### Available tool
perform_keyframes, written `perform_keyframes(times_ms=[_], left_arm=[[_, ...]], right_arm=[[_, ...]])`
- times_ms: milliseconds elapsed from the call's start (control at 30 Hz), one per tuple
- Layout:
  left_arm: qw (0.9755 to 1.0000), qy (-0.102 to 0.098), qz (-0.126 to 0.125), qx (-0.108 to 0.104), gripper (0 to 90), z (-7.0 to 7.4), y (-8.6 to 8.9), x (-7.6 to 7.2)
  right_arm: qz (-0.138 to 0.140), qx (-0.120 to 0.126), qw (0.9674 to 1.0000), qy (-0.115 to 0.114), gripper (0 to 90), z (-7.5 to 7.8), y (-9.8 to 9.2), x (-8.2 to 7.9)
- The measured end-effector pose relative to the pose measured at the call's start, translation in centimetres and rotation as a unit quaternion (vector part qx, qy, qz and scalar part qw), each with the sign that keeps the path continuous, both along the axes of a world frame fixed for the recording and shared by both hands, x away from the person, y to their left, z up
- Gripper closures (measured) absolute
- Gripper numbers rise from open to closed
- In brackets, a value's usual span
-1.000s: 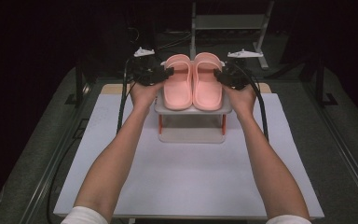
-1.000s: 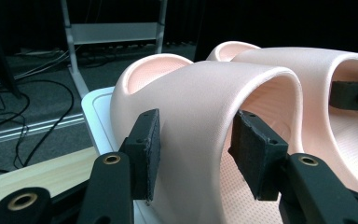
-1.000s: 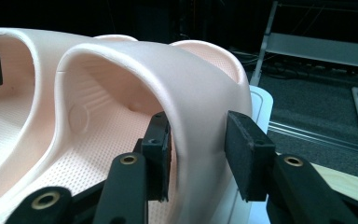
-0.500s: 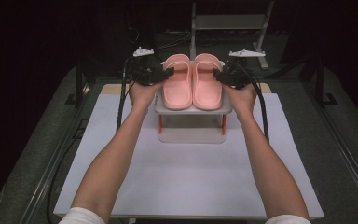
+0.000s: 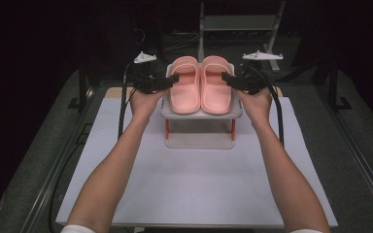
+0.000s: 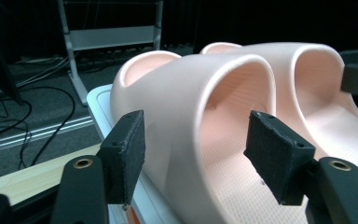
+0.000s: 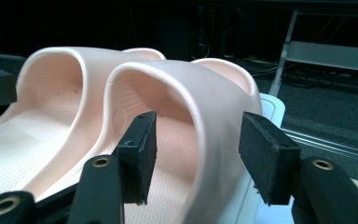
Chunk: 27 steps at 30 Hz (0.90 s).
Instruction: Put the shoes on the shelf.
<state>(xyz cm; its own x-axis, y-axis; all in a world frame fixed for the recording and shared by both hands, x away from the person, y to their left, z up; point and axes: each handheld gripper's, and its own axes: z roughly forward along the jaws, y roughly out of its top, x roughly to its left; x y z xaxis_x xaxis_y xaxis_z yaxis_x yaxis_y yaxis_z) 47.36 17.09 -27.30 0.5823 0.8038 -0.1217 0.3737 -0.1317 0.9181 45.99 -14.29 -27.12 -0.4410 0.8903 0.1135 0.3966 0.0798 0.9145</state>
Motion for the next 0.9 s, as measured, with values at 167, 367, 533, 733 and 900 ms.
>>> perform_keyframes(times_ms=[167, 367, 533, 733, 900], left_arm=[[1.0000, -0.008, -0.005, -0.002, 34.8, -0.1, 0.2, -0.5], [0.9999, -0.011, -0.009, 0.000, 33.1, -0.2, 0.6, -1.3], [0.9997, -0.017, -0.015, -0.001, 32.2, 0.0, 0.9, -2.1], [0.9995, -0.023, -0.021, 0.003, 30.9, 0.0, 1.2, -2.8], [0.9993, -0.025, -0.027, 0.006, 28.6, 0.0, 1.5, -3.4]], right_arm=[[-0.001, 0.009, 1.0000, 0.001, 45.0, -0.2, -0.8, -0.7], [0.003, 0.009, 1.0000, 0.000, 43.9, -0.1, -1.2, -1.6], [0.007, 0.012, 0.9999, -0.001, 43.0, -0.1, -1.5, -2.3], [0.016, 0.015, 0.9998, -0.006, 42.3, 0.1, -1.8, -3.2], [0.022, 0.019, 0.9995, -0.012, 41.8, 0.1, -2.2, -4.1]])
